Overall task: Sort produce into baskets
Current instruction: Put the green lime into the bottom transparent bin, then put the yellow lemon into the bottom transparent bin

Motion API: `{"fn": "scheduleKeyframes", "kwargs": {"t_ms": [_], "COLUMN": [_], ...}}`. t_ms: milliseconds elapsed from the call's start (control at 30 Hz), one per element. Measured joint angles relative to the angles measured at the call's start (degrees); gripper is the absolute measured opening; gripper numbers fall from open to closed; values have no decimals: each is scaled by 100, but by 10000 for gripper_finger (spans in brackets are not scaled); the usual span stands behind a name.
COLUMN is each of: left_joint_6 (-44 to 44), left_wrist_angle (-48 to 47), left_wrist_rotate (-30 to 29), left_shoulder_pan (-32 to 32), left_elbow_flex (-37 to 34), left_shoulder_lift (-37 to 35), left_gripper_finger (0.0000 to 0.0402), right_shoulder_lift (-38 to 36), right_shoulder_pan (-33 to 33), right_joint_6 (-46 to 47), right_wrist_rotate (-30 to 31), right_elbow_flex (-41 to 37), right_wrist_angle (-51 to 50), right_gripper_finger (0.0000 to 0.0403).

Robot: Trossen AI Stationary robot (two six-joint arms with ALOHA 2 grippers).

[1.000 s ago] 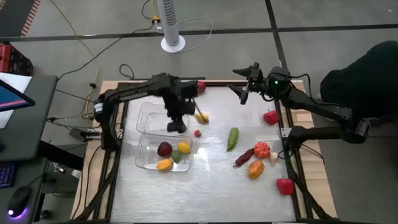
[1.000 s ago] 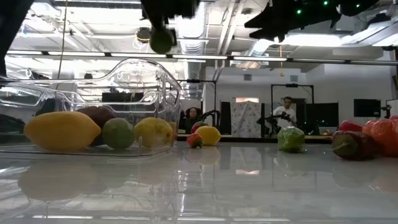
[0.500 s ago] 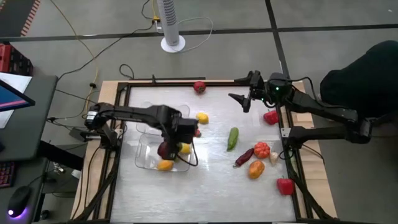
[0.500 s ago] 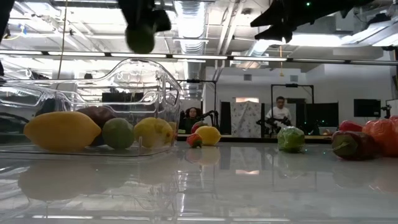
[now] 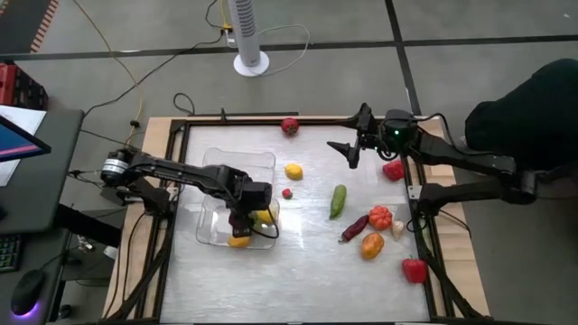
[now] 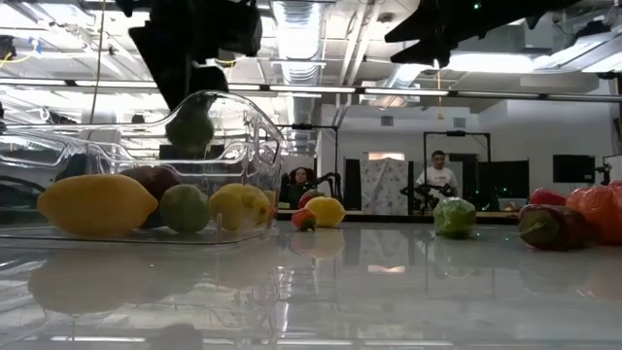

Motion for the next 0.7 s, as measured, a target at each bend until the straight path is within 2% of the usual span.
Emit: {"fn": "scheduleKeyframes", "kwargs": {"t_ms": [167,300,433,700], "left_joint_6": [17,18,244,1486], "left_wrist_angle": [53,384,825,979], "left_wrist_rotate": [-401,-1158,-875,-977], "left_shoulder_pan": [4,145,654,1340], "left_elbow_flex": [346,674,906,1721], "left_shoulder_lift": [-3,0,313,1463], "left_gripper_finger": [326,335,327,306], "right_shoulder_lift": [36,38,38,38], "right_shoulder_pan": [-2,-2,-15,-15], "right_joint_6": [-2,-11,-50,-148], "right_wrist_rotate": [0,-2,-4,-7], "right_elbow_flex": [0,0,0,0], "right_wrist_angle": [39,91,237,263], "right_gripper_finger": [379,379,379,379]}}
